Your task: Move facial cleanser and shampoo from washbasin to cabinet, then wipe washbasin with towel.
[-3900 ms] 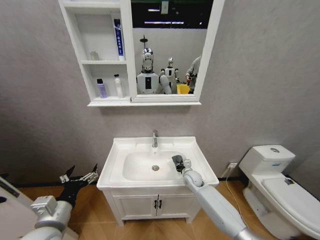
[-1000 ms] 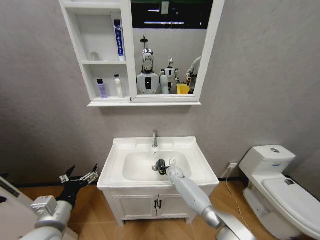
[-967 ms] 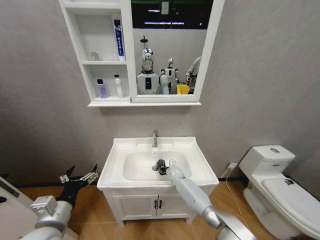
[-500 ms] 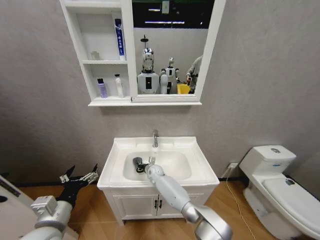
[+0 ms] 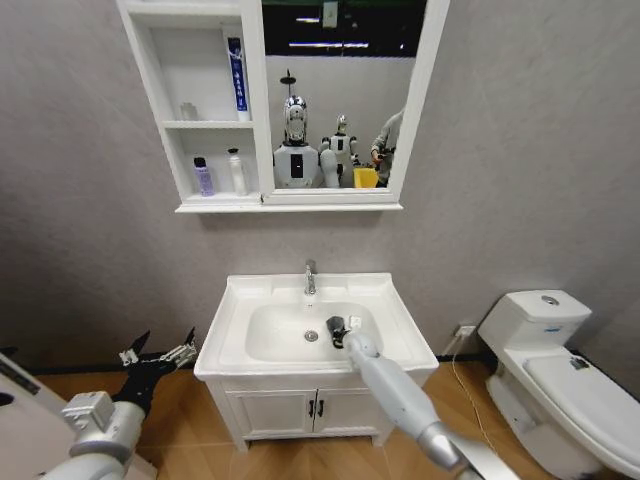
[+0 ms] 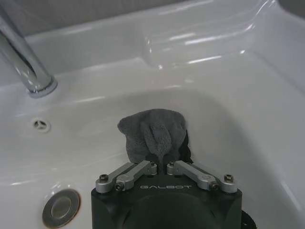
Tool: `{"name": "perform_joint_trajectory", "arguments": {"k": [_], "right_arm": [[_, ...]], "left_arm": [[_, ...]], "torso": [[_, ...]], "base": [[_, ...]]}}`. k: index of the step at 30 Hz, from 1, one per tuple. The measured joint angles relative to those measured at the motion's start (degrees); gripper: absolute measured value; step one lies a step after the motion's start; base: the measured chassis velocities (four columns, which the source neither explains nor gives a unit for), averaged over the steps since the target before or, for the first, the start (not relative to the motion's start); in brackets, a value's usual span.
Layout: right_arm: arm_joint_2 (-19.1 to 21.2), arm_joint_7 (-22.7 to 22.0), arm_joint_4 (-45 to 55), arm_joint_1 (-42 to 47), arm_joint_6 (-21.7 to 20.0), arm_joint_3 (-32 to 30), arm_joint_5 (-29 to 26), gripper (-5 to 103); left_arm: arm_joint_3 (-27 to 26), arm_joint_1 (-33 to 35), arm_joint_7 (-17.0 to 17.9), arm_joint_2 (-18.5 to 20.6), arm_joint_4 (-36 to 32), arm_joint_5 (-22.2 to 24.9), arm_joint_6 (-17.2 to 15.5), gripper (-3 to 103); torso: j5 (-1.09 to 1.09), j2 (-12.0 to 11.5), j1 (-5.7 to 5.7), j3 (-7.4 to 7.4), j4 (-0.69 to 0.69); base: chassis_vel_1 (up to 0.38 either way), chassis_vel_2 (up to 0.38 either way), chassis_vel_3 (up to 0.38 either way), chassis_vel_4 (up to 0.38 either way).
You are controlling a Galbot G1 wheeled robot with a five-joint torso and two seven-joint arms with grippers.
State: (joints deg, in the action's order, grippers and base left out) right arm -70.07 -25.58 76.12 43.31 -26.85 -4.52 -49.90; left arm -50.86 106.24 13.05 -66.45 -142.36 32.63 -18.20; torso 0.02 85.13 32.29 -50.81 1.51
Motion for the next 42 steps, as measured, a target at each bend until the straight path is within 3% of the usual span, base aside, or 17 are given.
{"name": "perform_joint_trajectory", "arguments": {"k": [1, 2, 4, 5, 8, 13, 23, 26, 30, 35, 39, 42], "right_arm": [[2.6, 1.6, 3.6, 1.6, 1.4, -1.8, 0.3, 4], [2.6, 1.6, 3.6, 1.6, 1.4, -1.8, 0.3, 4], [8.1, 3.3, 8.8, 4.8, 3.1, -6.3, 2.9, 4], [8.1, 3.3, 8.8, 4.8, 3.1, -6.3, 2.9, 4], [13.4, 5.6, 11.4, 7.4, 4.0, -8.7, 3.2, 4], [14.6, 10.3, 8.5, 7.4, 6.8, -9.0, 4.0, 4], [13.7, 13.2, 0.9, 0.9, 9.3, -7.1, 5.4, 3], [12.2, 14.1, -3.8, -2.4, 10.4, -6.2, 5.6, 19], [11.7, 14.5, -4.4, -2.8, 10.5, -5.7, 5.1, 29], [11.5, 14.5, -2.5, -2.0, 10.5, -5.5, 4.0, 51], [12.2, 14.7, -1.3, -0.9, 10.4, -5.7, 3.9, 62], [12.5, 14.7, -1.0, -0.1, 10.4, -5.9, 4.7, 62]], "left_arm": [[0.0, 0.0, 0.0, 0.0, 0.0, 0.0, 0.0, 100], [0.0, 0.0, 0.0, 0.0, 0.0, 0.0, 0.0, 100], [0.0, 0.0, 0.0, 0.0, 0.0, 0.0, 0.0, 100], [0.0, 0.0, 0.0, 0.0, 0.0, 0.0, 0.0, 100], [0.0, 0.0, 0.0, 0.0, 0.0, 0.0, 0.0, 100], [0.0, 0.0, 0.0, 0.0, 0.0, 0.0, 0.0, 100], [0.0, 0.0, 0.0, 0.0, 0.0, 0.0, 0.0, 100], [0.0, 0.0, 0.0, 0.0, 0.0, 0.0, 0.0, 100], [0.0, 0.0, 0.0, 0.0, 0.0, 0.0, 0.0, 100], [0.0, 0.0, 0.0, 0.0, 0.0, 0.0, 0.0, 100], [0.0, 0.0, 0.0, 0.0, 0.0, 0.0, 0.0, 100], [0.0, 0.0, 0.0, 0.0, 0.0, 0.0, 0.0, 100]], "torso": [[0.02, 0.0, 0.0, 0.0, -0.01], [0.02, 0.0, 0.0, 0.0, -0.01], [-0.03, 0.0, -0.01, 0.01, 0.04], [-0.03, 0.0, -0.01, 0.01, 0.04], [-0.02, 0.0, -0.01, 0.01, 0.04], [0.02, 0.0, -0.01, 0.0, 0.01], [-0.03, 0.0, -0.01, 0.0, 0.01], [-0.03, 0.0, 0.0, 0.0, -0.01], [-0.02, 0.0, 0.0, 0.0, 0.0], [-0.03, 0.0, -0.01, 0.0, -0.01], [-0.03, 0.0, 0.0, 0.0, 0.0], [-0.02, 0.0, -0.01, 0.0, 0.01]], "base": [[0.0, 0.0, 0.0, 0.0], [0.0, 0.0, 0.0, 0.0], [0.0, 0.0, 0.0, 0.0], [0.0, 0.0, 0.0, 0.0], [0.0, 0.0, 0.0, 0.0], [0.0, 0.0, 0.0, 0.0], [0.0, 0.0, 0.0, 0.0], [0.0, 0.0, 0.0, 0.0], [0.0, 0.0, 0.0, 0.0], [0.0, 0.0, 0.0, 0.0], [0.0, 0.0, 0.0, 0.0], [0.0, 0.0, 0.0, 0.0]]}}
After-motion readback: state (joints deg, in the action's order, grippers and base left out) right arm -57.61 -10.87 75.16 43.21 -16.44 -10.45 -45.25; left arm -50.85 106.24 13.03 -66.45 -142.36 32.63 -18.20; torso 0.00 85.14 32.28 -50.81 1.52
